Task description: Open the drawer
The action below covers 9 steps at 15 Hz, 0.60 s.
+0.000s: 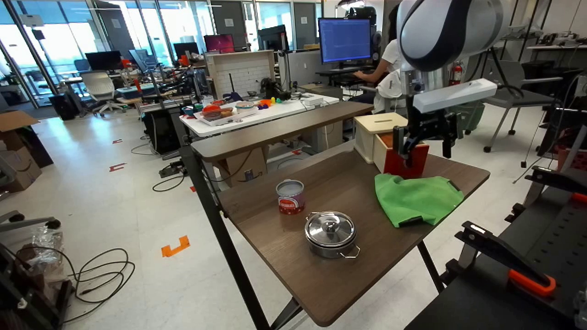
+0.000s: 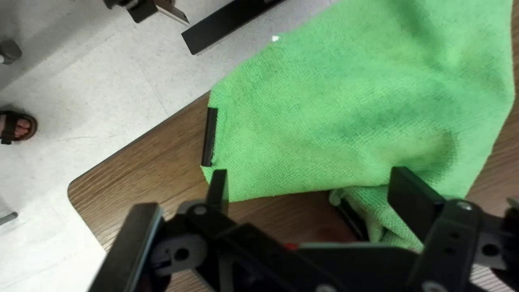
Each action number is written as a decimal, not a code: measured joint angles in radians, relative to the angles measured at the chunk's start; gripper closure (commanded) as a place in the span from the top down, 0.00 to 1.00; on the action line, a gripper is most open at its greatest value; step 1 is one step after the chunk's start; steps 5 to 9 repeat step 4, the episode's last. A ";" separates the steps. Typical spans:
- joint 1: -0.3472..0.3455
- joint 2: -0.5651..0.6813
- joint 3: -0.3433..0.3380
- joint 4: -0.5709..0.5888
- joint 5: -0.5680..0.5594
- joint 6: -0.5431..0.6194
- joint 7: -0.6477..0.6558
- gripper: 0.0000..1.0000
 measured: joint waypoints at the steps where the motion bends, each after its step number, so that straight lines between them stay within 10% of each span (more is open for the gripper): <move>1: 0.005 -0.034 0.000 -0.024 -0.018 -0.013 0.001 1.00; 9: 0.008 -0.081 0.000 -0.064 -0.030 -0.024 0.001 1.00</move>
